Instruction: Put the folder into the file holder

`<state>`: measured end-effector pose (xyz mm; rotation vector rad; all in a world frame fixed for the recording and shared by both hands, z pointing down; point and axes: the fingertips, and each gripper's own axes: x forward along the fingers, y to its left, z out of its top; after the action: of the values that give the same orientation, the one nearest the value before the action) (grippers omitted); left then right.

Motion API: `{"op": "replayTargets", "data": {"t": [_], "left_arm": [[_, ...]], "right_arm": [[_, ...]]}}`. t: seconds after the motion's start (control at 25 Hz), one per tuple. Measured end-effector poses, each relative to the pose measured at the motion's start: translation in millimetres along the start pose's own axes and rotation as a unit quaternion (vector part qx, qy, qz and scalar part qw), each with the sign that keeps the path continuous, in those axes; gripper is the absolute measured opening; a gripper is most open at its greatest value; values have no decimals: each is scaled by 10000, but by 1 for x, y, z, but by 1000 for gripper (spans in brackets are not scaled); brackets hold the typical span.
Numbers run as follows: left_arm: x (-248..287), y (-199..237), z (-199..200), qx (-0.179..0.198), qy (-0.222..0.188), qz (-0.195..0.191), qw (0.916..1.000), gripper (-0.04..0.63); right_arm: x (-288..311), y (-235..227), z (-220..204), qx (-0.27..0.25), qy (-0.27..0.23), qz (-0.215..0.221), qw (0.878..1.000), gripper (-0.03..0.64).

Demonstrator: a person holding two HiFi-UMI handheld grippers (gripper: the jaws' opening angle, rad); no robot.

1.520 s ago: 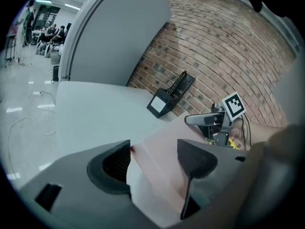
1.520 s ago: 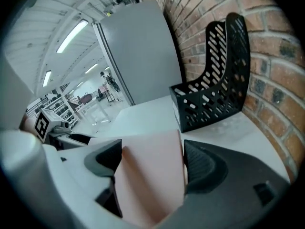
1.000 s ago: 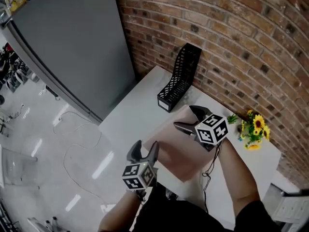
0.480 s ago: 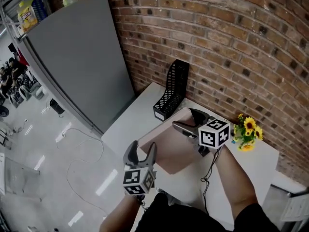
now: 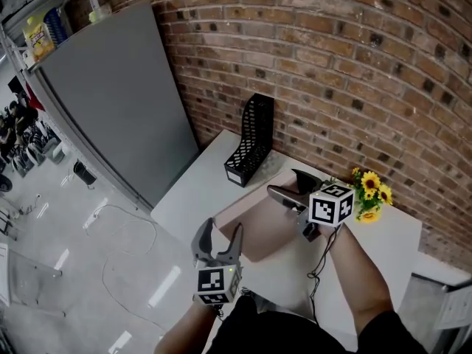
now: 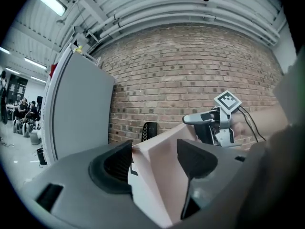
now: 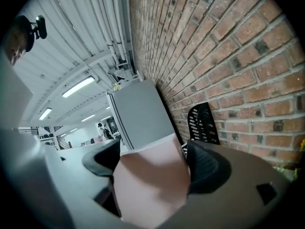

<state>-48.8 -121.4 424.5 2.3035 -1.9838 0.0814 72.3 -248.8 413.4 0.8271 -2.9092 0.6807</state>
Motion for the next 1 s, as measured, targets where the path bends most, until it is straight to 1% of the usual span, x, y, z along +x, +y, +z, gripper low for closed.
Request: {"op": "replayTargets", "data": {"t": [0.12, 0.28, 0.48, 0.64, 0.8, 0.92, 1.0], "left_arm": [[-5, -12, 1, 7, -45, -109, 9999, 296], [-11, -24, -3, -40, 17, -224, 9997, 296], [-20, -38, -3, 13, -51, -334, 9994, 296], [-30, -50, 1, 48, -180, -479, 9987, 296], [-37, -58, 0, -29, -317, -720, 9969, 296], [-39, -56, -4, -118, -328, -889, 9954, 298], [-38, -56, -7, -84, -265, -1058, 9940, 298]], "right_arm": [[-14, -5, -2, 146, -59, -123, 9998, 420], [-29, -9, -9, 270, -48, -191, 9994, 423], [-44, -13, -21, 384, -121, -231, 9989, 422], [-57, -11, -23, 353, -368, -151, 9986, 419], [-71, -7, -23, 254, -620, -9, 9978, 413], [-80, -5, -24, 237, -718, 56, 9971, 407], [-84, -3, -25, 219, -723, 75, 9971, 405]]}}
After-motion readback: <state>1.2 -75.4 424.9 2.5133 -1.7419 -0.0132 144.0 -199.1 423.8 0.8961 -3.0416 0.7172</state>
